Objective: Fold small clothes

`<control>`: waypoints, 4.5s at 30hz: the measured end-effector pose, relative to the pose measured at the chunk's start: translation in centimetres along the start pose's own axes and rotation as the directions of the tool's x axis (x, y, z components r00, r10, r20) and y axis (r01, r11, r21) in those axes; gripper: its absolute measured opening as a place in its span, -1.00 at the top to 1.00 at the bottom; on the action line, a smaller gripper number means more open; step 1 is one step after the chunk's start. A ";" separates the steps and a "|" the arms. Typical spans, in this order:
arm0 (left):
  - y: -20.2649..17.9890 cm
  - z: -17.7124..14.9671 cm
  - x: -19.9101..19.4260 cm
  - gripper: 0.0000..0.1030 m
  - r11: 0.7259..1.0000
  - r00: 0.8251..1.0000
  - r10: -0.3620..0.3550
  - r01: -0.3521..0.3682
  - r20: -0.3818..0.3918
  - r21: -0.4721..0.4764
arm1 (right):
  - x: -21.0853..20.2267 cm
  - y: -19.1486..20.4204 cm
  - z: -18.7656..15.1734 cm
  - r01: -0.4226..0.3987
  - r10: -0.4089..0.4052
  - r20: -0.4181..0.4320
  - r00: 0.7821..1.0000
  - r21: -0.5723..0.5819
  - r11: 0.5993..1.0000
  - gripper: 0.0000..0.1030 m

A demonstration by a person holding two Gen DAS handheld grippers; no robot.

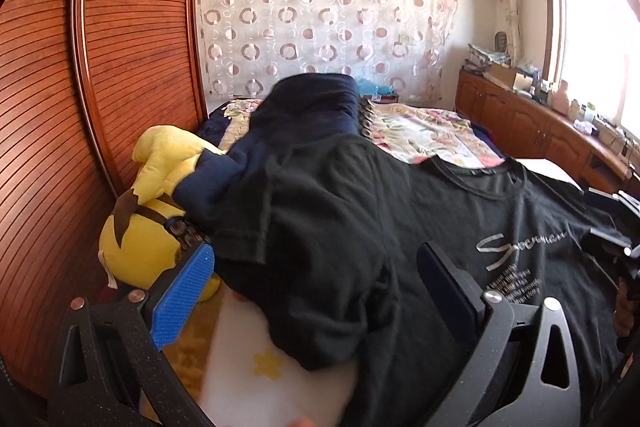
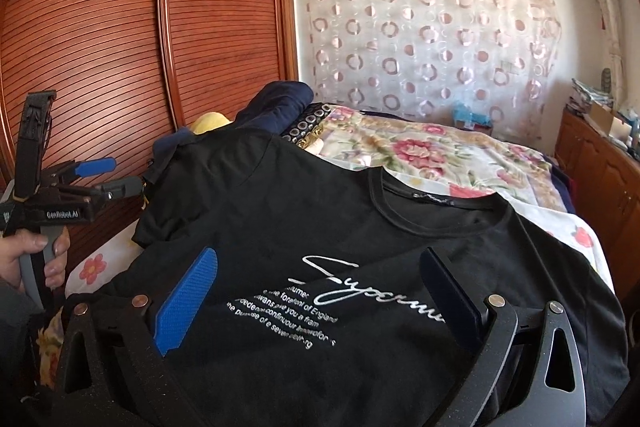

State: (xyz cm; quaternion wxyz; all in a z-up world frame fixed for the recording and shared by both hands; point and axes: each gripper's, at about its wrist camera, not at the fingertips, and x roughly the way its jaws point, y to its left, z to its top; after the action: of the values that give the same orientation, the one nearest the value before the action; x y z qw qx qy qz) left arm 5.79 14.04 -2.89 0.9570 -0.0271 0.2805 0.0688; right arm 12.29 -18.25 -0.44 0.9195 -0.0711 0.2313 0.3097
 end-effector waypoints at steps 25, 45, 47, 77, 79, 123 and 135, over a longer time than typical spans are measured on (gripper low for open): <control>-1.9 4.7 3.3 0.90 0.973 0.965 -0.229 0.231 -0.125 0.004 | 3.6 -3.7 2.1 0.012 -0.011 -0.032 0.999 0.012 1.000 -0.96; -12.0 8.3 7.3 0.26 0.930 0.925 -0.315 0.345 -0.212 0.124 | 1.7 -3.9 1.2 0.107 -0.105 -0.039 0.994 0.073 0.992 -0.89; -10.8 7.6 7.3 0.26 0.944 0.940 -0.270 0.301 -0.210 0.136 | 2.2 -3.4 1.6 0.082 -0.078 -0.056 0.995 0.070 0.994 -0.85; -7.0 6.2 10.6 -0.51 0.963 0.949 -0.211 0.244 -0.235 0.120 | 16.3 0.8 4.9 -0.144 0.127 -0.282 0.951 -0.039 0.989 0.96; -7.1 6.3 10.5 -0.51 0.964 0.951 -0.208 0.239 -0.230 0.115 | 16.4 0.5 5.2 -0.115 0.100 -0.269 0.958 -0.041 0.993 0.96; -3.6 -0.1 2.6 -0.51 0.983 0.971 -0.172 0.180 -0.166 0.038 | 8.3 10.9 -0.4 -0.311 0.252 -0.341 0.906 -0.128 0.942 0.90; -6.3 -0.2 3.6 -0.51 0.976 0.964 -0.186 0.203 -0.188 0.077 | 5.4 9.5 -0.6 -0.261 0.220 -0.307 0.926 -0.099 0.960 0.72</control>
State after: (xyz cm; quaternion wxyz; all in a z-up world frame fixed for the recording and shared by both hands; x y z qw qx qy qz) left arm 9.55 8.16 -4.93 0.9300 -0.0149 0.3649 -0.0416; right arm 10.12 -7.90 -3.36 0.8229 -0.1505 0.3500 0.4215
